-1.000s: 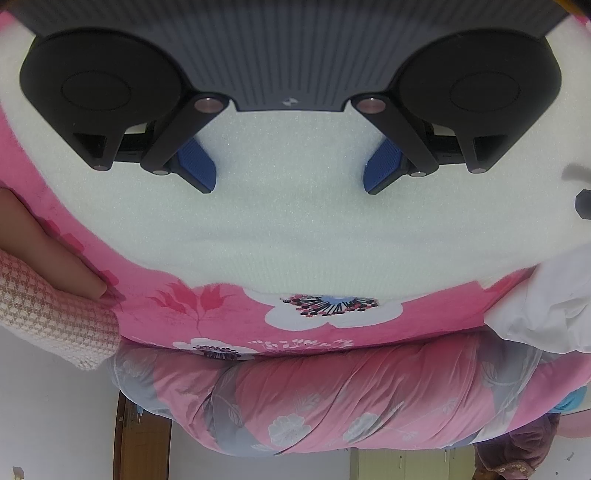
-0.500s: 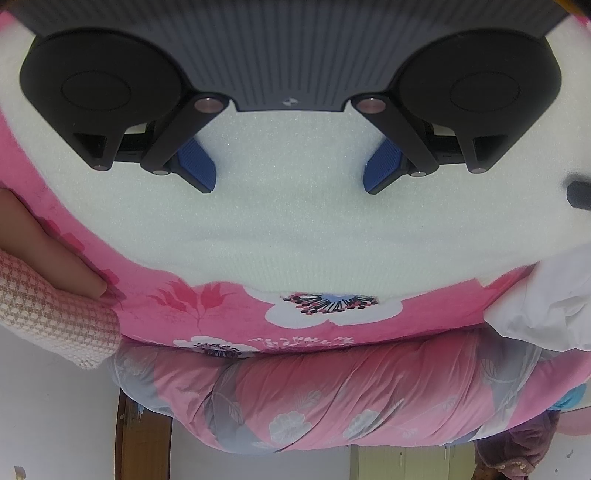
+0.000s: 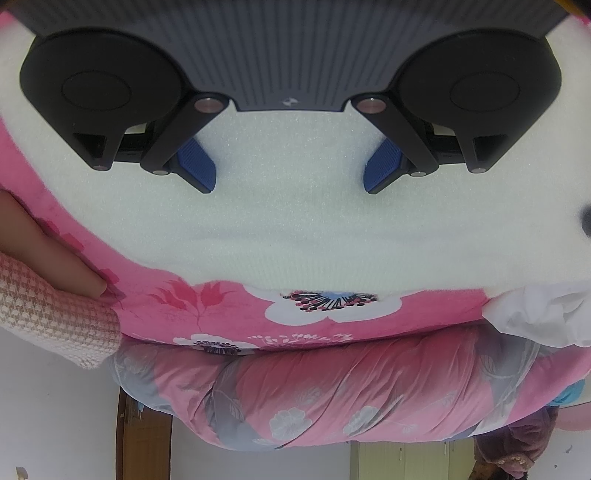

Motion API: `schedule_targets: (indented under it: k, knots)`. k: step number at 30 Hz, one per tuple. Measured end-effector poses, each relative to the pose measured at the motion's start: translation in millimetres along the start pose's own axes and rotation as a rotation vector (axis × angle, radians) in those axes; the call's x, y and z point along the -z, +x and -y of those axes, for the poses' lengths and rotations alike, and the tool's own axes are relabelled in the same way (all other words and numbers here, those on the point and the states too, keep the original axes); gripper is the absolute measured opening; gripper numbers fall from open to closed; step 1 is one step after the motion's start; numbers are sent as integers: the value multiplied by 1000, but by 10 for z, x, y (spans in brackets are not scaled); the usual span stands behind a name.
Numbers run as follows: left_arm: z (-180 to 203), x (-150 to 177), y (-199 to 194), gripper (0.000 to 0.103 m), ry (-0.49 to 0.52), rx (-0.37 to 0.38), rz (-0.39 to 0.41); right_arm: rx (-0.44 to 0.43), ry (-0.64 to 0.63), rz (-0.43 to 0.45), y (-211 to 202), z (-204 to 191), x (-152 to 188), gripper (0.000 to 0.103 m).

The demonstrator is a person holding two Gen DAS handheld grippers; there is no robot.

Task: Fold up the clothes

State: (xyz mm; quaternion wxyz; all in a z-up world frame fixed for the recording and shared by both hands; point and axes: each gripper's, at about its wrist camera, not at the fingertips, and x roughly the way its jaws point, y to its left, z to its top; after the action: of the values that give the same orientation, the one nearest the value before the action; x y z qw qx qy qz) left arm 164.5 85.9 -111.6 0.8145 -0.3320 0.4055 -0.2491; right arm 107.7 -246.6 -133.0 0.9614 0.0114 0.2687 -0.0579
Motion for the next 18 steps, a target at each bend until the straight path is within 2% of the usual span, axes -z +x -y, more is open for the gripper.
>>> schedule_targets:
  k: [9, 18]
  knots:
    - [504, 8, -112, 29, 39, 51, 18, -7, 3, 10, -5, 12, 18, 88]
    - [1478, 119, 69, 29, 212, 20, -11, -35, 6, 9, -27, 66, 12, 88]
